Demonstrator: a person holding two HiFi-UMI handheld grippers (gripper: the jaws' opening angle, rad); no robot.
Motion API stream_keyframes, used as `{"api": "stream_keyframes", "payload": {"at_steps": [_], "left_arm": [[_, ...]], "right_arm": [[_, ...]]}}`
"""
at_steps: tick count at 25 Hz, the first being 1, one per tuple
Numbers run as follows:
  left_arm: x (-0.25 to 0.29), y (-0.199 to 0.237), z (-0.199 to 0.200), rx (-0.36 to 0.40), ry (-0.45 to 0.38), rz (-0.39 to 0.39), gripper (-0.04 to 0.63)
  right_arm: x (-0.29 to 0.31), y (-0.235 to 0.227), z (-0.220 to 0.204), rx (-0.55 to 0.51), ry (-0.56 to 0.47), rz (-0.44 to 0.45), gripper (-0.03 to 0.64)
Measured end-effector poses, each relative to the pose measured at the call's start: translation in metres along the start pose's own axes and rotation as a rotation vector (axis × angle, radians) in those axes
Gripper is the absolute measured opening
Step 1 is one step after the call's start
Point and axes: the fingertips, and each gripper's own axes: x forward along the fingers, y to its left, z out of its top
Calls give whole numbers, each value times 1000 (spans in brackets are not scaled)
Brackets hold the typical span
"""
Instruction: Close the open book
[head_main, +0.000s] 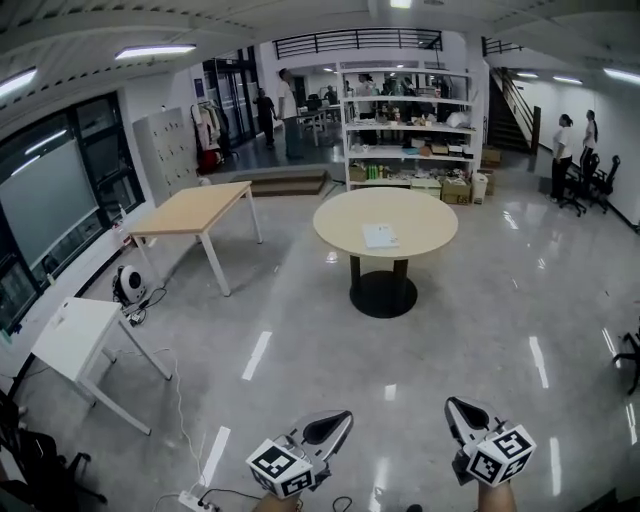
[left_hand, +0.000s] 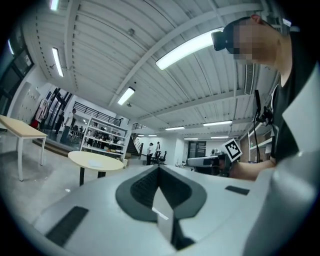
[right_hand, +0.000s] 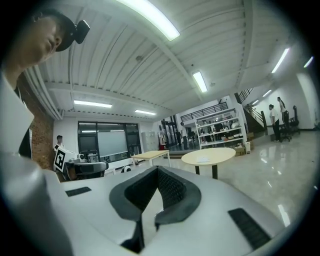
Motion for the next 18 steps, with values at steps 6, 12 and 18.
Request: {"api": "stream_keyframes", "payload": {"at_steps": [6,12,18], "left_arm": [[-6,-40,18,26,-21,9,-2],[3,-85,21,39,-17,-6,-2],[7,-110,25,33,-26,7,-2]], "right_arm": [[-42,5,18,-30,-28,5,-2],[-91,2,24,-90,-25,-3,-2],[-117,-7,21,-67,-18,-12,-2]]}}
